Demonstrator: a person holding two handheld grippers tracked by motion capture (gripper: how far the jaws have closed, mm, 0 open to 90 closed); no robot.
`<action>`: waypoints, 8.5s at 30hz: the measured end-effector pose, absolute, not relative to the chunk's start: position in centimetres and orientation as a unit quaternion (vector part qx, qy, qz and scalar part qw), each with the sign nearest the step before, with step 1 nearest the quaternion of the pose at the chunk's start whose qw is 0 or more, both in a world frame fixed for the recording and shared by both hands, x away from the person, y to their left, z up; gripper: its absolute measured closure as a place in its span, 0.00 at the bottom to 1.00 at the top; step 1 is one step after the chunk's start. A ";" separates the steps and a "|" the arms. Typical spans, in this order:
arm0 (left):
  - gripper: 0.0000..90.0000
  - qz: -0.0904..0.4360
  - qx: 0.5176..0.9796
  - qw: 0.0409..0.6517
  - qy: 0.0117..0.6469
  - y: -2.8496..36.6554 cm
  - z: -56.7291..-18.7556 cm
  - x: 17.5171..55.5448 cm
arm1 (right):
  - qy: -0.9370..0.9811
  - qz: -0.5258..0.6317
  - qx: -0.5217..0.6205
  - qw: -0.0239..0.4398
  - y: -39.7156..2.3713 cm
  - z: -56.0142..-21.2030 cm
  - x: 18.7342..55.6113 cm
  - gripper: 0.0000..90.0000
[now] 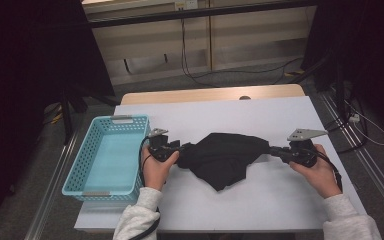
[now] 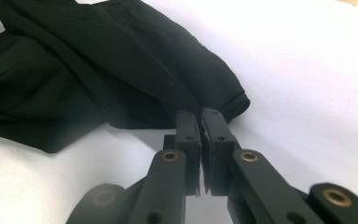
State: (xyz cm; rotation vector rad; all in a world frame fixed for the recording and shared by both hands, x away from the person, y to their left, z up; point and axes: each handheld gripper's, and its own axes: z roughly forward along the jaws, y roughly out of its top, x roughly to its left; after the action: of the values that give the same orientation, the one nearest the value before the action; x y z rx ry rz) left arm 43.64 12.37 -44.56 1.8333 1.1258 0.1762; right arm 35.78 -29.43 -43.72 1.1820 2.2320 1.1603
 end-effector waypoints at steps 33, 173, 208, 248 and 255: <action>0.97 0.100 0.715 0.515 0.462 15.5 -41.8 41.9 | 0.746 0.465 0.443 0.176 -27.8 -43.9 38.9 0.93; 0.98 0.068 0.714 0.531 0.451 11.8 -36.2 51.4 | 0.725 0.462 0.473 0.192 -30.7 -37.3 42.7 0.96; 0.22 0.078 0.791 0.472 0.381 9.9 -42.8 42.8 | 0.766 0.397 0.458 0.213 -24.5 -44.3 35.9 0.33; 0.26 0.081 0.796 0.465 0.378 9.5 -43.0 41.6 | 0.846 0.399 0.325 0.139 -17.2 -44.3 34.8 1.00; 0.34 0.075 0.805 0.459 0.369 8.8 -43.6 41.7 | 0.814 0.427 0.361 0.155 -21.0 -42.6 34.8 1.00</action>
State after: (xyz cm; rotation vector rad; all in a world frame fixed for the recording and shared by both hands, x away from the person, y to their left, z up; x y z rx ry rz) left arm 41.74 8.75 -43.56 1.9827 0.9081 0.1848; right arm 34.78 -20.98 -42.64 1.0352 2.3317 1.2237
